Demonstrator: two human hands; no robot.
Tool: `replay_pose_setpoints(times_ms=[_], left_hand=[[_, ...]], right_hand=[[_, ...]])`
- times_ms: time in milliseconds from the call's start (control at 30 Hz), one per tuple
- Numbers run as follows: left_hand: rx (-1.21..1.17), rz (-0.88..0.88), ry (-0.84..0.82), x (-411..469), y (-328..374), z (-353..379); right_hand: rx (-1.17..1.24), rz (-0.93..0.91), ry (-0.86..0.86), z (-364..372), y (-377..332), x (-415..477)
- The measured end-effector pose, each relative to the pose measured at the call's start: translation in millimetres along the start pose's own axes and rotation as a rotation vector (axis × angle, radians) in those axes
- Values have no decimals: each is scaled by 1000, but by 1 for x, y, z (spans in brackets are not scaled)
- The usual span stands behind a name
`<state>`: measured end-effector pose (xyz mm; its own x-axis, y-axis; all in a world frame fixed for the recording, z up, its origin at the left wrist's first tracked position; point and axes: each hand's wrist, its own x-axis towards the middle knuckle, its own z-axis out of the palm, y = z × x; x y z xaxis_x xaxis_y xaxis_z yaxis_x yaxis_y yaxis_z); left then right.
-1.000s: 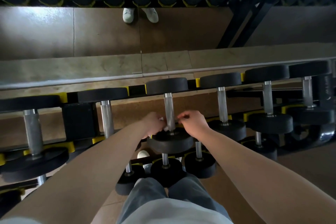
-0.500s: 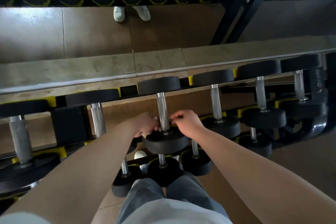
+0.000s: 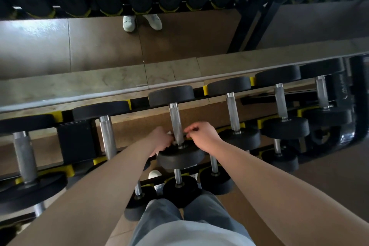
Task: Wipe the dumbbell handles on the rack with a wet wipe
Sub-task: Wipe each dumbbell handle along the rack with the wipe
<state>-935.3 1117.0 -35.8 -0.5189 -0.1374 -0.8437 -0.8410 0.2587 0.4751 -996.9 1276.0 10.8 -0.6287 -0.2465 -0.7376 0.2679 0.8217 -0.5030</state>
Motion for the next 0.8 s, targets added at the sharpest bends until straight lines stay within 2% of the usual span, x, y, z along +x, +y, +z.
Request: replay_pose_setpoints(times_ms=[100, 167, 233, 400, 533, 633, 733, 800], left_hand=[[-273, -59, 198, -2, 5, -7], [-398, 36, 332, -8, 11, -11], [-386, 160, 414, -12, 17, -12], [-79, 333, 442, -16, 16, -3], [511, 544, 260, -28, 10, 9], [677, 645, 297, -30, 16, 10], [367, 613, 466, -24, 36, -9], [243, 545, 497, -21, 44, -15]], right_hand=[[12, -9, -2, 1, -3, -4], [9, -15, 11, 3, -3, -7], [2, -25, 31, 6, -1, -11], [22, -55, 63, 8, 7, -21], [16, -67, 80, 6, 13, -28], [18, -85, 84, 4, 15, -32], [36, -113, 87, -1, 17, -34], [13, -130, 83, -6, 20, -33]])
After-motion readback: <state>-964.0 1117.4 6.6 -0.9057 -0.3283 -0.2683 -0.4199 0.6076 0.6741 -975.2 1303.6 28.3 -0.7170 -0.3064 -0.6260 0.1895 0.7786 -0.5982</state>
